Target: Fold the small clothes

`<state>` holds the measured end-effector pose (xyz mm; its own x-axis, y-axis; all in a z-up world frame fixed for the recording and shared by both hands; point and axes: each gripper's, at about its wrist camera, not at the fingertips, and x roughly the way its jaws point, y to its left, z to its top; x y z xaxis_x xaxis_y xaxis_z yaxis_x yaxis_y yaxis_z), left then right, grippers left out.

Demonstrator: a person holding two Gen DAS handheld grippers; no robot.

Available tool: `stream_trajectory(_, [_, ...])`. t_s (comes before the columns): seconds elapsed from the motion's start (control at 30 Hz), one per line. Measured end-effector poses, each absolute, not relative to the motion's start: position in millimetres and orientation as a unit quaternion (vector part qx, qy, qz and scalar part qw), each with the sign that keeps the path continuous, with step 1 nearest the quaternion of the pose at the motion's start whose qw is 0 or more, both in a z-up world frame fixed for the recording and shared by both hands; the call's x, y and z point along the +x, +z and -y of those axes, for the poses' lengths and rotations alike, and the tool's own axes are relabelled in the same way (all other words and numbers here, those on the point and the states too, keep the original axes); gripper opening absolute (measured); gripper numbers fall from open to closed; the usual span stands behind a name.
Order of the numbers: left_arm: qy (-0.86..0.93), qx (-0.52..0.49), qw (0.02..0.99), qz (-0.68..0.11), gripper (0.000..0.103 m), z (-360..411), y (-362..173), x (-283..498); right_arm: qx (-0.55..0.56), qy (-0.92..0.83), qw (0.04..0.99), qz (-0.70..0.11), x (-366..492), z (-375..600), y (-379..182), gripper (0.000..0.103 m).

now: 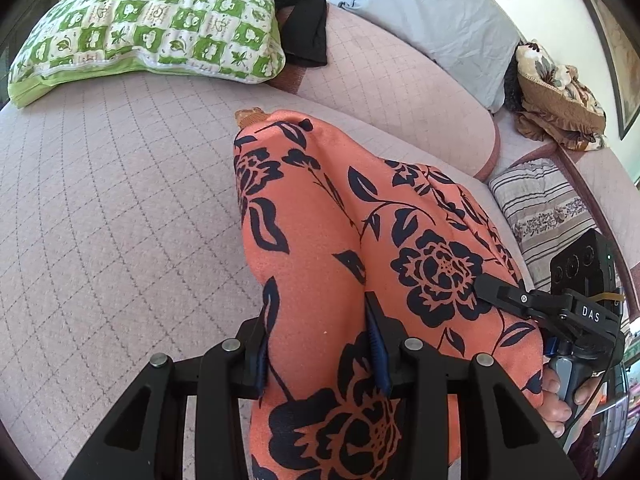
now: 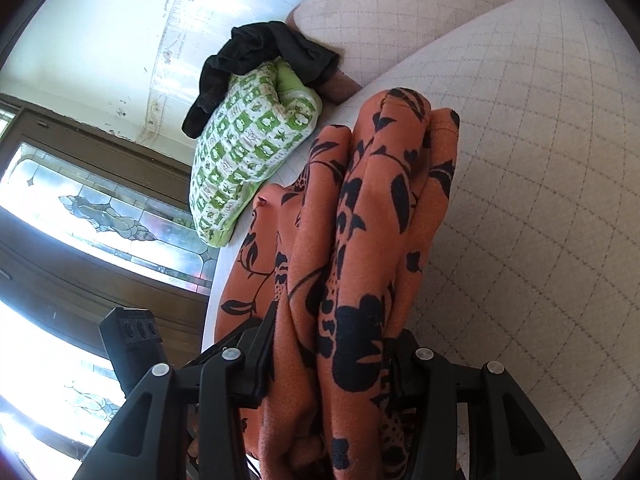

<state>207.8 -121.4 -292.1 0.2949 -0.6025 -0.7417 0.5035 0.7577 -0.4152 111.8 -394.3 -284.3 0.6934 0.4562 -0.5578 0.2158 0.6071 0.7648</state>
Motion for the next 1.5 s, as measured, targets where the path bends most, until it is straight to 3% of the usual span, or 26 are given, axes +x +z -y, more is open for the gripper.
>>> stream_trajectory(0.4, [-0.326,-0.02,0.793,-0.514,0.042,127.6,-311.5,202.9,0.445,0.057,0.782,-0.433,121.9,393.7,-311.3,0.046])
stream_trajectory(0.8, [-0.304,-0.015,0.79,-0.532,0.06,129.1,-322.1,206.0,0.434,0.028,0.767,-0.473,130.0,395.5,-334.5,0.046])
stream_trajectory(0.9, [-0.303,-0.016,0.792,-0.529,0.06,127.3,-317.9,212.5,0.438,0.023,0.757,-0.485,131.3,399.2,-338.2,0.057])
stream_trajectory(1.0, [-0.297,-0.018,0.803,-0.516,0.06,122.4,-306.9,216.6,0.448,0.02,0.746,-0.492,134.7,405.2,-337.6,0.059])
stream_trajectory(1.17, [-0.284,-0.047,0.833,-0.473,0.061,107.2,-284.1,221.7,0.44,-0.009,0.771,-0.461,121.2,424.9,-312.8,0.059])
stream_trajectory(1.3, [-0.262,-0.047,0.85,-0.455,0.061,104.0,-279.0,222.3,0.426,-0.046,0.816,-0.389,105.0,436.5,-283.3,0.061])
stream_trajectory(1.37, [-0.254,-0.033,0.855,-0.452,0.061,110.2,-280.7,222.2,0.425,-0.03,0.828,-0.364,105.1,432.2,-276.8,0.059])
stream_trajectory(1.43, [-0.246,-0.021,0.857,-0.452,0.061,116.8,-285.2,221.8,0.421,-0.01,0.836,-0.353,108.9,423.2,-273.2,0.046])
stream_trajectory(1.5, [-0.234,-0.004,0.857,-0.46,0.061,120.5,-289.5,223.0,0.408,0.011,0.843,-0.35,117.4,410.2,-271.2,0.041])
